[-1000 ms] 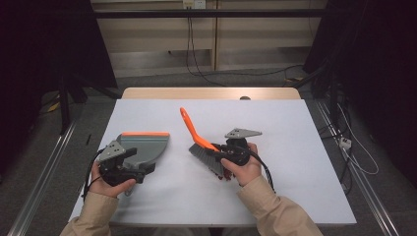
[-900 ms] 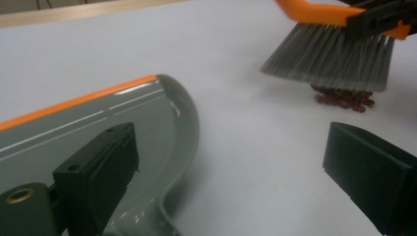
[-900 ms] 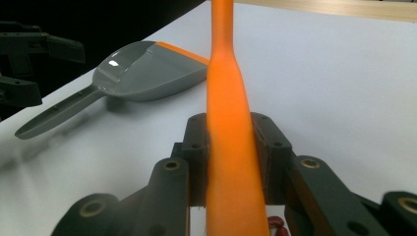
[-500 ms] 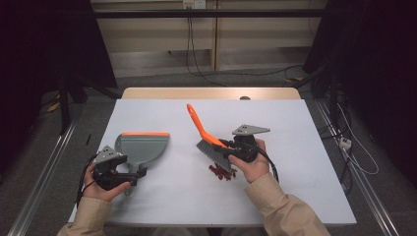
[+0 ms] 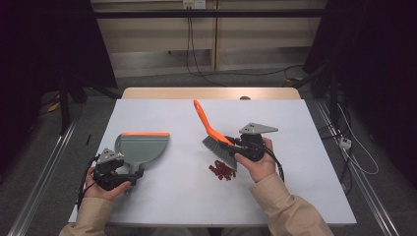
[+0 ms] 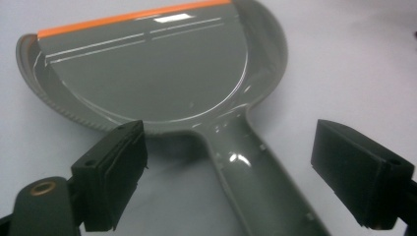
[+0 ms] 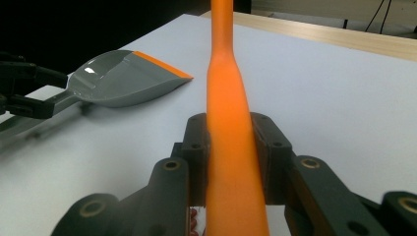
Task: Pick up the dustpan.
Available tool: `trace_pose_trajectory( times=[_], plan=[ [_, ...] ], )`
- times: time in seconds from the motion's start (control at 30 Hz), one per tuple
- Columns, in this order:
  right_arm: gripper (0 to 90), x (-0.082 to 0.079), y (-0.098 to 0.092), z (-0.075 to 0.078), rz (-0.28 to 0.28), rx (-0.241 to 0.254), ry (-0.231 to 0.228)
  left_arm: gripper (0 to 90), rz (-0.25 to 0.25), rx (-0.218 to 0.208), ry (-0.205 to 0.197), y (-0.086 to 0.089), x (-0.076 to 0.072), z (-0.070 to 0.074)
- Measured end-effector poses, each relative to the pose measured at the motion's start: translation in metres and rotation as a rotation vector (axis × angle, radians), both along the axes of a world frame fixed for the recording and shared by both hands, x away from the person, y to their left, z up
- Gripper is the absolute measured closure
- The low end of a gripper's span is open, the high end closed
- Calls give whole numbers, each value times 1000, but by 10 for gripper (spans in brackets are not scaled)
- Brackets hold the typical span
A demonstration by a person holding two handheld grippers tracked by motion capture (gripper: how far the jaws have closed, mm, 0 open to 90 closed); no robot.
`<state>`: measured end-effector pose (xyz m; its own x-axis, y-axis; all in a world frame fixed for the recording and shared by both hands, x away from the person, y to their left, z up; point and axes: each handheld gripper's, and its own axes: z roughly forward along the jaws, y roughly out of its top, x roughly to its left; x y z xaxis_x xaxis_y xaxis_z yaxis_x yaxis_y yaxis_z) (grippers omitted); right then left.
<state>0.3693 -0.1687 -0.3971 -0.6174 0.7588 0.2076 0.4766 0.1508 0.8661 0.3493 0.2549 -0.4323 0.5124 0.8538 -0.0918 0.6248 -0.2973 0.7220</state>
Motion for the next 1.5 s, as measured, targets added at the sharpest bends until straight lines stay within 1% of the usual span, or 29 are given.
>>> trace_pose_trajectory(
  times=[0.07,0.13,0.2,0.23,0.3,0.33,0.4,0.47,0.5,0.53,0.6,0.67,0.7,0.77,0.8,0.83,0.9,0.97,1.1,1.17,1.23,1.3,1.33,1.37,1.4,1.5],
  plan=[
    [713,0,-1,0,-1,0,-8,163,4,14,0,1,-1,0],
    [713,-1,-2,1,-6,3,-8,179,20,34,2,2,0,-1],
    [713,-1,-3,1,-5,2,-10,186,35,27,17,5,0,-2],
    [713,-1,-4,1,-7,2,-8,191,44,32,23,5,0,-2],
    [713,-1,-5,1,-10,-1,-12,246,54,38,21,7,0,-1],
    [713,-1,-5,1,-11,2,-10,271,51,42,17,7,1,-1],
    [713,-1,-6,1,-16,-1,-10,337,56,41,25,5,3,0],
    [713,-1,-7,1,-17,-1,-12,383,53,38,46,2,9,-1],
    [713,-1,-7,1,-19,-3,-12,409,58,44,61,0,12,-1],
    [713,-1,-7,1,-18,-4,-12,421,61,59,70,-2,16,-3],
    [713,-2,-8,2,-20,-3,-11,452,56,63,99,-4,21,-6],
    [713,-2,-9,2,-20,-4,-13,476,60,59,113,-5,23,-8],
    [713,-2,-10,2,-22,-2,-14,503,55,60,120,-5,24,-7],
    [713,-1,-11,1,-26,-3,-13,599,43,59,112,-5,26,-9],
    [713,-1,-12,1,-28,-6,-12,623,42,54,117,-3,27,-9],
    [713,-1,-12,1,-29,-5,-7,628,46,43,120,-3,28,-9],
    [713,-1,-13,0,-31,-7,-7,633,35,64,115,-3,29,-8],
    [713,-1,-13,0,-30,-4,-8,635,32,71,106,-3,29,-7],
    [713,0,-14,0,-30,-3,-10,637,13,94,85,-3,27,-3],
    [713,0,-15,-1,-30,-1,-10,637,-3,95,74,-2,25,0],
    [713,0,-17,-1,-36,-1,-8,637,-33,86,68,-2,23,4],
    [713,1,-19,-1,-40,-3,-5,637,-56,77,80,-2,21,8],
    [713,1,-21,-1,-41,-2,-3,637,-75,74,76,-2,21,10],
    [713,1,-22,-1,-42,-3,-6,637,-82,52,77,-3,19,12],
    [713,1,-23,-1,-44,-6,-6,637,-104,41,79,-3,18,14],
    [713,2,-25,0,-52,-6,-6,637,-171,35,80,-8,12,20]
  ],
)
